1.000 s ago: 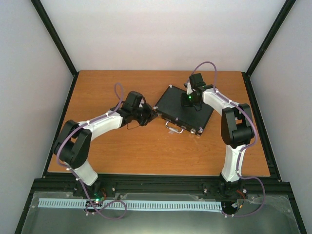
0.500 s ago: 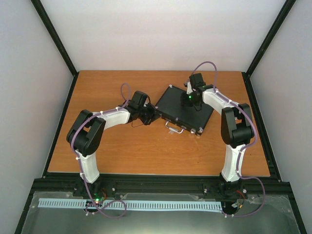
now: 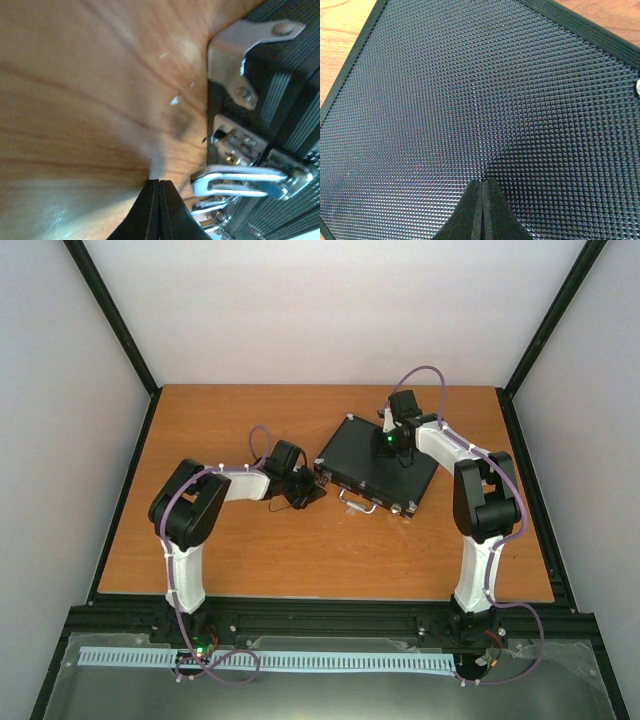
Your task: Pack up texas hold em set
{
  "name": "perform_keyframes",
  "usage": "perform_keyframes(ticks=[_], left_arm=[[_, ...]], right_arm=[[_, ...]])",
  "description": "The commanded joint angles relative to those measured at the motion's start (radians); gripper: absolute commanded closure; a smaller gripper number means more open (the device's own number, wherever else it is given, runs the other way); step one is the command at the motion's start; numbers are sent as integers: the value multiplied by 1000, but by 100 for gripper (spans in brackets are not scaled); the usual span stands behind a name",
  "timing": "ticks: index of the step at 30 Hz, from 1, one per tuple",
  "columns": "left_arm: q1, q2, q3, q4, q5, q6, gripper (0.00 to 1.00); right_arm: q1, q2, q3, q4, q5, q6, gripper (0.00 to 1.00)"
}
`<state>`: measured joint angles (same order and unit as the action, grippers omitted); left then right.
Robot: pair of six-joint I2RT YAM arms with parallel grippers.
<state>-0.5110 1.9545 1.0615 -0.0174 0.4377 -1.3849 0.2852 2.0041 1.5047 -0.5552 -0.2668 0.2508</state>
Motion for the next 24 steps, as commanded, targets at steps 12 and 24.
perform_keyframes(ticks=[12, 24], left_arm=[[32, -82, -54, -47, 3, 47, 99], [60, -62, -75, 24, -1, -22, 99]], right_arm=[[4, 52, -23, -37, 9, -8, 97], [5, 75, 38, -48, 7, 5, 97]])
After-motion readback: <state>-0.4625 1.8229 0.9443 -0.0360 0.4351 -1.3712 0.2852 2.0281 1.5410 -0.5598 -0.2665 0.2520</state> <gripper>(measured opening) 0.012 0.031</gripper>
